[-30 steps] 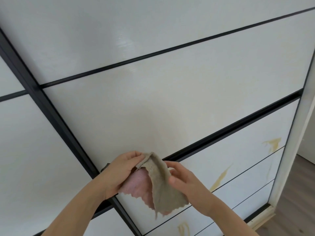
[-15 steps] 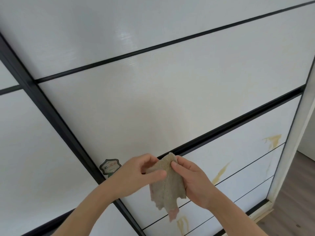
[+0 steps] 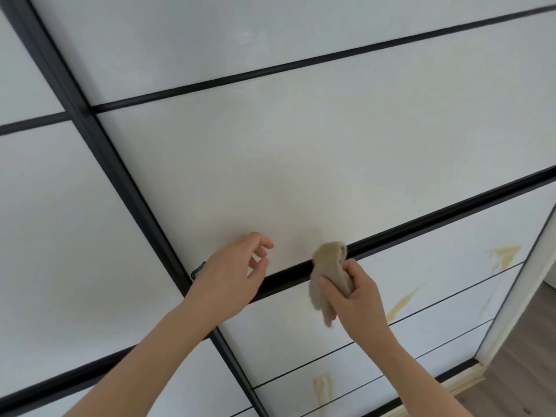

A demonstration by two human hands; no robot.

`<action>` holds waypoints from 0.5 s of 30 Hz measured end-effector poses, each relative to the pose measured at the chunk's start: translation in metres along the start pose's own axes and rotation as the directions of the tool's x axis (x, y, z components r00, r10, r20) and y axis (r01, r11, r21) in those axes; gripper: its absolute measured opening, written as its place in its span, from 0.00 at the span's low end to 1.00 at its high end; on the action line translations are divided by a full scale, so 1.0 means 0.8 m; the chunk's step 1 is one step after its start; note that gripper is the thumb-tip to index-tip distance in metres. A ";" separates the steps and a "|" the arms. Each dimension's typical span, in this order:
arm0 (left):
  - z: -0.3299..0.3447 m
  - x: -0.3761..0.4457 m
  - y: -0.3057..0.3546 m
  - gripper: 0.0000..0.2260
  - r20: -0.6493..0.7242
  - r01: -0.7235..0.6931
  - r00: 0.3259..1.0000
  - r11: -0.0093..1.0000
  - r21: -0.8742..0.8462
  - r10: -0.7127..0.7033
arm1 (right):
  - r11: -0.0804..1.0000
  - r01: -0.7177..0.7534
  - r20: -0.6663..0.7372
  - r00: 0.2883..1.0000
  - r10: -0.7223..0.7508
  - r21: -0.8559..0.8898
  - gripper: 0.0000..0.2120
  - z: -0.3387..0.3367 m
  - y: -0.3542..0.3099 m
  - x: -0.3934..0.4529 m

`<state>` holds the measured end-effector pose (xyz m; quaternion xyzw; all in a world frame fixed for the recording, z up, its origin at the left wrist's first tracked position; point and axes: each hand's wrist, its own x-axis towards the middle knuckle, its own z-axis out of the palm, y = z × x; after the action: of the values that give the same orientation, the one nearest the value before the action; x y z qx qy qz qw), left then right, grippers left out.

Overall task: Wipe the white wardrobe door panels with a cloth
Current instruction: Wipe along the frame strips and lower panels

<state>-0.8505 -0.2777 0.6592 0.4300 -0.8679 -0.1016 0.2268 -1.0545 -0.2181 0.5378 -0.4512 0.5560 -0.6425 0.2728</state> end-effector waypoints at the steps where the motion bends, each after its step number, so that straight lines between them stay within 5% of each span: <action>1: -0.003 -0.004 -0.005 0.10 -0.018 0.002 1.000 1.000 0.013 -0.001 | 0.974 0.186 -0.032 0.981 -0.192 -0.133 0.12 0.009 0.007 0.001; 3: -0.003 -0.008 -0.020 0.13 0.020 0.047 0.999 0.997 0.059 -0.048 | 0.720 0.574 0.163 0.812 -0.560 -0.390 0.13 0.049 0.025 0.003; 5: 0.001 -0.012 -0.039 0.16 0.150 0.134 0.977 0.984 0.115 -0.150 | 0.483 0.763 0.429 0.643 -0.634 -0.429 0.14 0.109 0.052 0.003; 7: 0.013 -0.021 -0.054 0.18 0.318 0.155 0.920 0.958 0.243 -0.229 | 0.370 0.833 0.554 0.550 -0.625 -0.410 0.14 0.164 0.069 -0.002; 11: 0.033 -0.033 -0.053 0.16 0.364 -0.034 0.913 0.853 0.520 -0.186 | 0.318 0.868 0.586 0.494 -0.643 -0.382 0.14 0.182 0.076 0.002; 15: 0.038 -0.033 -0.053 0.14 0.291 -0.048 0.945 0.813 0.581 -0.152 | 0.324 0.798 0.529 0.586 -0.614 -0.509 0.24 0.097 0.096 0.027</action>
<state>-0.8214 -0.2830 0.6085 0.4800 -0.8701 0.0923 -0.0635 -1.0068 -0.2909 0.4681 -0.7885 0.4620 -0.3699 -0.1675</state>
